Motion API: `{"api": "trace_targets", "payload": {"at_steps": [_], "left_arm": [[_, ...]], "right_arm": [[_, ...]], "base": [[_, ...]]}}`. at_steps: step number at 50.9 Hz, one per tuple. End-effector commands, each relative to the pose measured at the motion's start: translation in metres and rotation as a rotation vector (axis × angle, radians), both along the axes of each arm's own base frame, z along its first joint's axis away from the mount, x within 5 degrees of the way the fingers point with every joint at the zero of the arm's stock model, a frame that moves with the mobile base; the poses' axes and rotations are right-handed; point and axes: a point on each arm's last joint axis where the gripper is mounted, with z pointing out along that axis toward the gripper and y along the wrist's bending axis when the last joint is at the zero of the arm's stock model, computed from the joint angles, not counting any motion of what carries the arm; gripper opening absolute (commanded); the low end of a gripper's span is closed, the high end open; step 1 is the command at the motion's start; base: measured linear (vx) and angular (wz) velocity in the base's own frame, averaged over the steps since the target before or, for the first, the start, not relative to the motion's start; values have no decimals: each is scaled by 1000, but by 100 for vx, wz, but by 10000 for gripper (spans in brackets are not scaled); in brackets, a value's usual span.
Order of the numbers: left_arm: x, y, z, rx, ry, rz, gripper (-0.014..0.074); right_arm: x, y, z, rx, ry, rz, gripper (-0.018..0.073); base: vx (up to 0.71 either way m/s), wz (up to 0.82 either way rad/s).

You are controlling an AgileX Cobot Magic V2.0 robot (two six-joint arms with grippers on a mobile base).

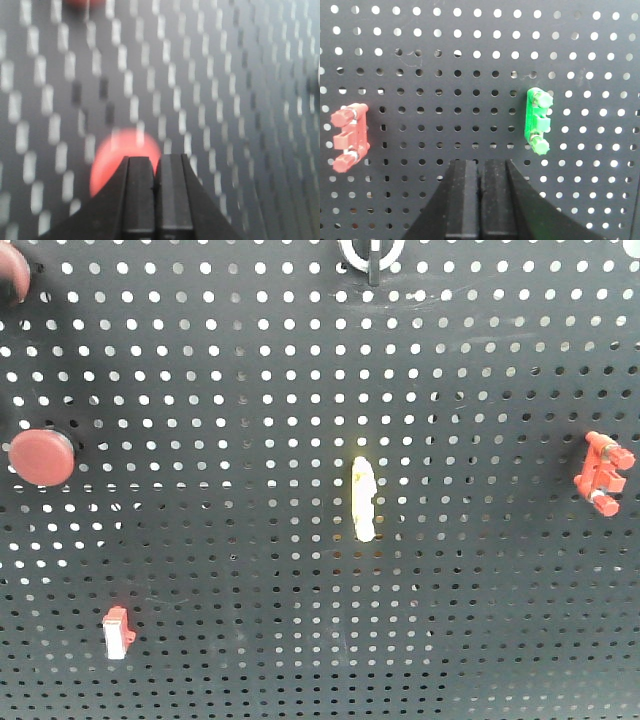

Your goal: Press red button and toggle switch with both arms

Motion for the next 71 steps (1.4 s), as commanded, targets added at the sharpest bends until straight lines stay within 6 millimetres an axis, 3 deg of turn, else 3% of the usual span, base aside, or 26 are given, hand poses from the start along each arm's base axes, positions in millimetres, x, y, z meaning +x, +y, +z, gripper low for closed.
{"api": "trace_targets", "payload": {"at_steps": [1, 10, 24, 40, 60, 71], "left_arm": [[0, -2, 18, -45, -76, -17, 2], [11, -7, 12, -31, -39, -16, 2], [11, -7, 12, -32, -42, -17, 2], [-38, 17, 24, -31, -26, -3, 2], [-88, 42, -30, -19, 5, 1, 2], [-100, 47, -37, -26, -10, 1, 2]], "right_arm": [[-1, 1, 17, -7, -105, 7, -3], [-1, 1, 17, -7, -105, 7, -3], [-1, 1, 17, -7, -105, 7, -3], [-1, 1, 19, 1, -122, 11, -3], [-10, 4, 42, 34, -327, 58, -3], [-12, 9, 76, 30, -458, 125, -3]], "base": [[0, 0], [0, 0], [0, 0], [0, 0], [0, 0], [0, 0]]}}
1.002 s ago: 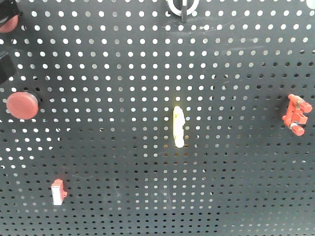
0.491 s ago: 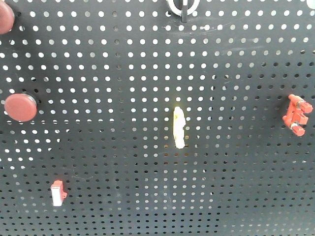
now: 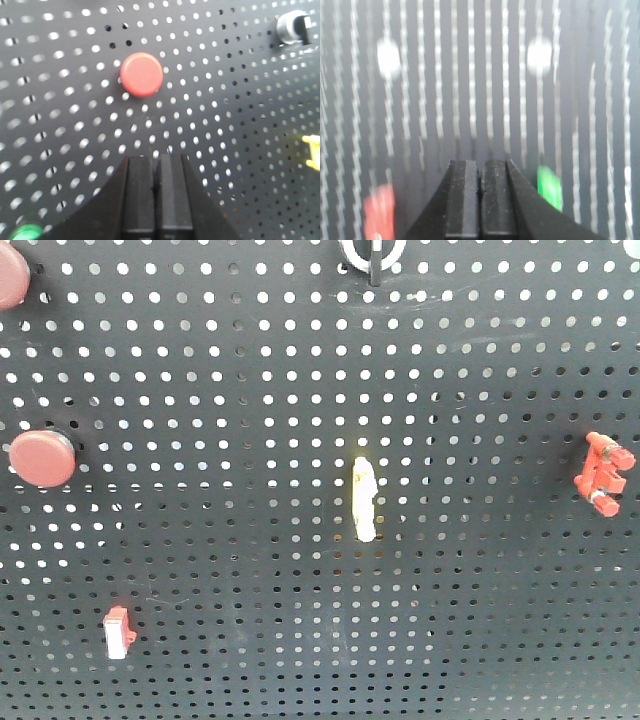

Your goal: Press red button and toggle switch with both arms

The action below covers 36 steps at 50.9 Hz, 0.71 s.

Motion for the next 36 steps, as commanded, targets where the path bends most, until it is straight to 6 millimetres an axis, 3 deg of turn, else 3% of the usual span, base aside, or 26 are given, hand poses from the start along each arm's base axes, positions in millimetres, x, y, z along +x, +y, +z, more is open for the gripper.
{"api": "trace_targets", "payload": {"at_steps": [1, 9, 20, 28, 36], "left_arm": [[-6, 1, 14, -54, -92, -23, 2], [-6, 1, 14, -55, -95, -24, 2], [-6, 1, 14, -56, -92, -24, 2], [-6, 1, 14, -56, -92, -24, 2], [-6, 1, 14, -56, -92, -24, 2]], "right_arm": [[-5, 5, 33, 0, -188, 70, -3], [2, 22, 54, -80, -269, 248, -3], [23, 49, 70, -219, -134, 541, -3], [31, 56, 86, -245, -121, 648, -3], [38, 65, 89, -241, -124, 720, -3]], "base": [[0, 0], [0, 0], [0, 0], [0, 0], [0, 0]]}}
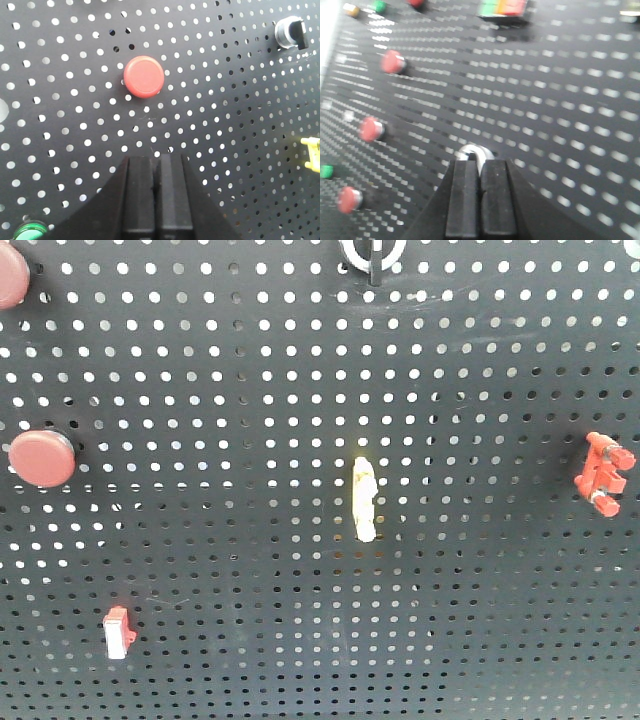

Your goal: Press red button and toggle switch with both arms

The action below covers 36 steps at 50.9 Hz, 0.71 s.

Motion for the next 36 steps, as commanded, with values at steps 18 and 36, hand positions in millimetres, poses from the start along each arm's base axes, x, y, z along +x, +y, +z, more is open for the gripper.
{"api": "trace_targets", "payload": {"at_steps": [18, 36], "left_arm": [[-4, 0, 14, -52, -87, -23, 2], [-4, 0, 14, -50, -86, -22, 2]], "right_arm": [[17, 82, -6, -67, 80, -73, -3], [36, 132, 18, -121, 98, -188, -3]], "base": [[0, 0], [0, 0]]}}
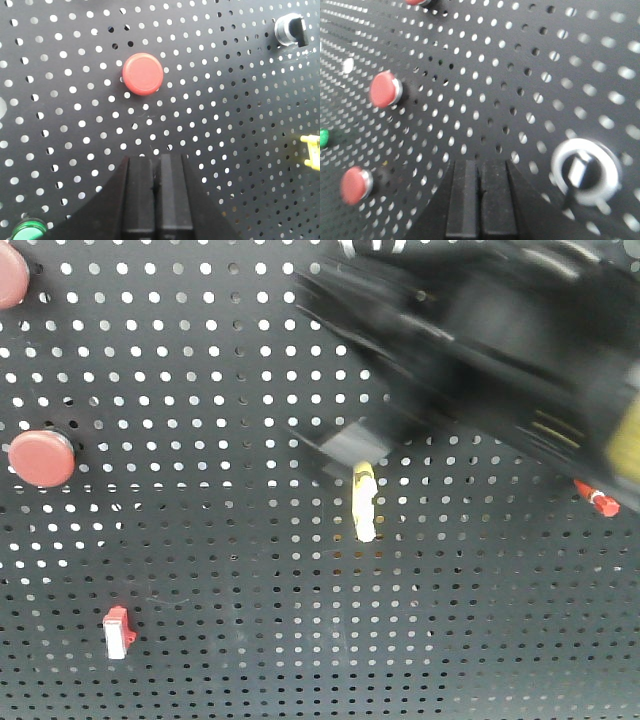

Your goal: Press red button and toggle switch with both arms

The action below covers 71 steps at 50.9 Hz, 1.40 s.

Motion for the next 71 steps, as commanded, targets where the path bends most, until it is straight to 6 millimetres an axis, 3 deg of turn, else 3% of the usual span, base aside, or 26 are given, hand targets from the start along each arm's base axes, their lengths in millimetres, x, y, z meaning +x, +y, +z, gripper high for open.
{"api": "trace_targets", "payload": {"at_steps": [1, 31, 46, 55, 63, 71], "left_arm": [[-5, 1, 15, -52, -90, -22, 2], [-5, 1, 15, -53, -91, -22, 2], [-5, 1, 15, -53, -91, -22, 2], [-5, 1, 15, -53, -91, -22, 2], [-5, 1, 15, -53, -92, -23, 2], [-6, 1, 15, -54, -93, -23, 2]], "right_arm": [[1, -3, 20, 39, -32, -35, -3], [13, -19, 21, 34, 2, -265, -3], [-5, -51, 41, 77, -52, -327, -3], [-11, -56, 46, 92, -72, -303, -3], [-20, -49, 38, 100, -69, -160, -3], [-37, -71, 21, 104, -46, -153, -3]], "base": [[0, 0], [0, 0], [0, 0], [0, 0], [0, 0], [0, 0]]}}
